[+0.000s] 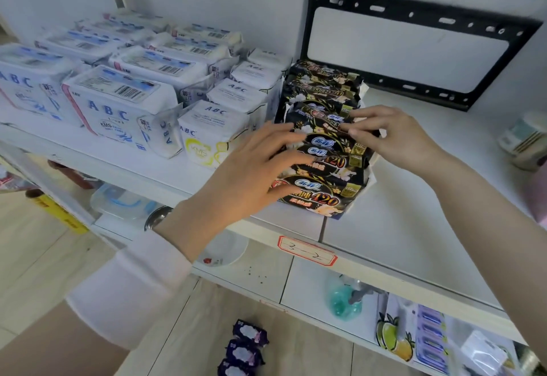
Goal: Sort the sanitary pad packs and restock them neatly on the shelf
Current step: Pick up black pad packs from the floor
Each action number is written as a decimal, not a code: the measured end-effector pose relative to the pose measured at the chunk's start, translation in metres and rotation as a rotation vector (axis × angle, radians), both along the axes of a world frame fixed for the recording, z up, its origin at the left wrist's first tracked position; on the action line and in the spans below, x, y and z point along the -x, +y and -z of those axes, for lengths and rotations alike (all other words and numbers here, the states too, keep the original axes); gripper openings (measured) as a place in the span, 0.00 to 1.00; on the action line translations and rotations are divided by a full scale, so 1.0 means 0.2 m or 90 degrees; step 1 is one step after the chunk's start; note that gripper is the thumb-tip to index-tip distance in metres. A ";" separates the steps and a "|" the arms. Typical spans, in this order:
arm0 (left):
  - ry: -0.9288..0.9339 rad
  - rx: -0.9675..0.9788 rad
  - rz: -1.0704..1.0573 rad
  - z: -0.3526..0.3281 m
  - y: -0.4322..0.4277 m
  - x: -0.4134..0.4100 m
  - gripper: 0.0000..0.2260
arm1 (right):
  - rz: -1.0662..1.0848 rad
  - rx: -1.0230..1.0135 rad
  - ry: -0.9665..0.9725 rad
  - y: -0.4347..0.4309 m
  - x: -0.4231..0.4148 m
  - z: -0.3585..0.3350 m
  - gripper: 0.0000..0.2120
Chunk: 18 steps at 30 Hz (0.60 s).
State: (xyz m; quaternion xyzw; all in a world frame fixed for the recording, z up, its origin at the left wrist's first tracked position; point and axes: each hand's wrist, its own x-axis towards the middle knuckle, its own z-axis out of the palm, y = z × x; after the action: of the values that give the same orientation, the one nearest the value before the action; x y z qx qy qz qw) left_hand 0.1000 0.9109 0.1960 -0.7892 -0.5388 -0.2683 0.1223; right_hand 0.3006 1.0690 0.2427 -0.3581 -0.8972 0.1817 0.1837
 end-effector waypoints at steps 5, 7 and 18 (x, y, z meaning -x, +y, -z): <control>0.048 -0.037 -0.002 0.05 0.04 -0.06 0.17 | -0.046 0.007 0.020 0.02 0.04 0.01 0.11; 0.046 -0.046 -0.003 0.05 0.06 -0.05 0.17 | -0.050 0.008 0.017 0.03 0.06 0.01 0.11; 0.072 -0.026 -0.026 0.03 0.10 0.10 0.16 | -0.083 0.009 -0.038 0.05 0.22 -0.01 0.12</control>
State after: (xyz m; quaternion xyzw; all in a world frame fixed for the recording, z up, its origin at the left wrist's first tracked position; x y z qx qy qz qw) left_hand 0.0804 0.9302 0.1897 -0.7894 -0.5412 -0.2319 0.1739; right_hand 0.2570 1.0787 0.2450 -0.3056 -0.9224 0.1888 0.1421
